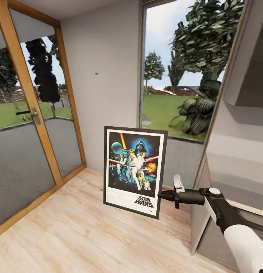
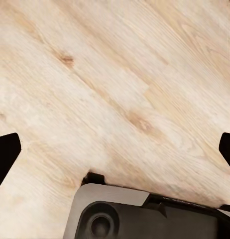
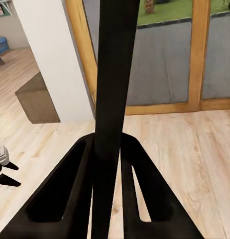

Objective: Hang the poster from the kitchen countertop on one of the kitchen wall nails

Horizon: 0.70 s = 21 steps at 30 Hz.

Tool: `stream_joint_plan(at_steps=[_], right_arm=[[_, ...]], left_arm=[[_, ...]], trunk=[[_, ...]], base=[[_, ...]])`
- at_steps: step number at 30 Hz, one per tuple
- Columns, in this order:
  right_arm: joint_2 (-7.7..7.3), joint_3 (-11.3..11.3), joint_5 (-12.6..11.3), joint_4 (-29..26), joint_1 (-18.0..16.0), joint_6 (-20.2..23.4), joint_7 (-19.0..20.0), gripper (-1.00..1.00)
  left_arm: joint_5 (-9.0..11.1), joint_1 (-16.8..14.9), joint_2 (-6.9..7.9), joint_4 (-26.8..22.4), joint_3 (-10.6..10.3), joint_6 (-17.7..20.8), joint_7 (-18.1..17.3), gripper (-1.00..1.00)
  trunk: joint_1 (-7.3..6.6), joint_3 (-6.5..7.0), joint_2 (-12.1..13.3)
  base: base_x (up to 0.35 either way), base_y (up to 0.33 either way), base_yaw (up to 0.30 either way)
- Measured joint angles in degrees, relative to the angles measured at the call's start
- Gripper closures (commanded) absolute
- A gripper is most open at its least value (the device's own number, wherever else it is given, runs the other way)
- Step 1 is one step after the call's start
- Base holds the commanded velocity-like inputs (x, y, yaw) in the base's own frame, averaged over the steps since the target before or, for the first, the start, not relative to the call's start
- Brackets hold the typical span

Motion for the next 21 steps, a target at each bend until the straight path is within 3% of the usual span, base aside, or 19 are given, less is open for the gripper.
stream_joint_plan(at_steps=[21], right_arm=[[0.00, 0.0, 0.0, 0.0, 0.0, 0.0, 0.0, 1.00]], left_arm=[[0.0, 0.0, 0.00, 0.0, 0.0, 0.0, 0.0, -1.00]], trunk=[[0.00, 0.00, 0.0]], base=[[0.199, 0.314, 0.000]])
